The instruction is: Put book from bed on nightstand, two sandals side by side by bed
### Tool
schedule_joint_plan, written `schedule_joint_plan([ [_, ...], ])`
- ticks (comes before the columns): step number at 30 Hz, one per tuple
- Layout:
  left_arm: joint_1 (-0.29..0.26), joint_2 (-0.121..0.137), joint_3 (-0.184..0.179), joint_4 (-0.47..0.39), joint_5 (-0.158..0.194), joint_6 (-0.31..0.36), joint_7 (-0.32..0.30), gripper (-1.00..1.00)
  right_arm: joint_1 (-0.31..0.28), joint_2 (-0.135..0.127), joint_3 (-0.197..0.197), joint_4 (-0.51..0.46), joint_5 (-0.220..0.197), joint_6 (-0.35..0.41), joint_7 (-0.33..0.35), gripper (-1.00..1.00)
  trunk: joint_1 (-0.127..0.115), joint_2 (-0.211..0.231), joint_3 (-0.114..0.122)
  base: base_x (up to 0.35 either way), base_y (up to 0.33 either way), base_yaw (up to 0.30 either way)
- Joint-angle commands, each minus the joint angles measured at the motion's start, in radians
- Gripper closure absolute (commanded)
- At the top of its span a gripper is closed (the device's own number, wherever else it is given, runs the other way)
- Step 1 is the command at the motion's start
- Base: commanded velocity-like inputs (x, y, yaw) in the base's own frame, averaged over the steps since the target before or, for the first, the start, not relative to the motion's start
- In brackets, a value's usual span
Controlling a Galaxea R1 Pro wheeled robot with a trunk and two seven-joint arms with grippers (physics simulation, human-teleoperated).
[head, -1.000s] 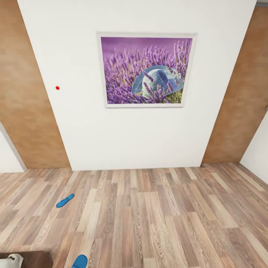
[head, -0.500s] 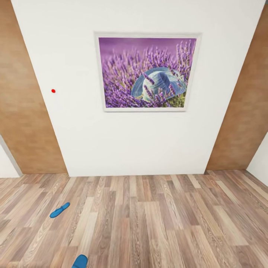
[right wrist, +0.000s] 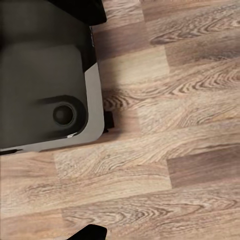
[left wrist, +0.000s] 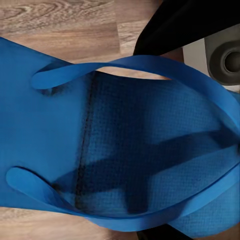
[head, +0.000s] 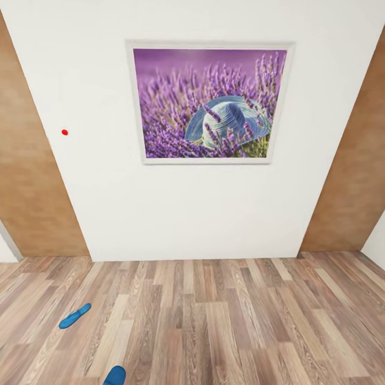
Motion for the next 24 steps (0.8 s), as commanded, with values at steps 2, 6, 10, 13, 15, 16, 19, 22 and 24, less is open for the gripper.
schedule_joint_plan([
  [2, -0.001, 0.0, -0.009, 0.001, 0.002, -0.003, 0.004, 1.0, -0.001, 0.0, -0.007, 0.001, -0.003, -0.004, 0.007, -1.0, 0.001, -0.002, -0.002, 0.306, -0.012, 0.128],
  [6, -0.001, 0.0, -0.009, 0.001, 0.002, -0.003, 0.004, 1.0, -0.001, 0.0, -0.007, 0.001, -0.003, -0.004, 0.007, -1.0, 0.001, -0.002, -0.002, 0.304, -0.005, 0.211],
  [10, -0.001, 0.0, -0.009, 0.001, 0.002, -0.003, 0.004, 1.0, -0.001, 0.0, -0.007, 0.001, -0.003, -0.004, 0.007, -1.0, 0.001, -0.002, -0.002, 0.303, -0.001, 0.255],
  [13, -0.001, 0.0, -0.009, 0.001, 0.002, -0.003, 0.004, 1.0, -0.001, 0.0, -0.007, 0.001, -0.003, -0.004, 0.007, -1.0, 0.001, -0.002, -0.002, 0.302, 0.0, 0.268],
  [15, -0.001, 0.0, -0.009, 0.001, 0.002, -0.003, 0.004, 1.0, -0.001, 0.0, -0.007, 0.001, -0.003, -0.004, 0.007, -1.0, 0.001, -0.002, -0.002, 0.302, 0.0, 0.268],
  [16, -0.001, 0.0, -0.009, 0.001, 0.002, -0.003, 0.004, 1.0, -0.001, 0.0, -0.007, 0.001, -0.003, -0.004, 0.007, -1.0, 0.001, -0.002, -0.002, 0.302, -0.005, 0.25],
  [19, -0.001, 0.0, -0.009, 0.001, 0.002, -0.003, 0.004, 1.0, -0.001, 0.0, -0.007, 0.001, -0.003, -0.004, 0.007, -1.0, 0.001, -0.002, -0.002, 0.302, -0.039, 0.139],
  [22, -0.001, 0.0, -0.009, 0.001, 0.002, -0.003, 0.004, 1.0, -0.001, 0.0, -0.007, 0.001, -0.003, -0.004, 0.007, -1.0, 0.001, -0.002, -0.002, 0.302, -0.071, 0.057],
  [24, -0.001, 0.0, -0.009, 0.001, 0.002, -0.003, 0.004, 1.0, -0.001, 0.0, -0.007, 0.001, -0.003, -0.004, 0.007, -1.0, 0.001, -0.002, -0.002, 0.302, -0.085, 0.027],
])
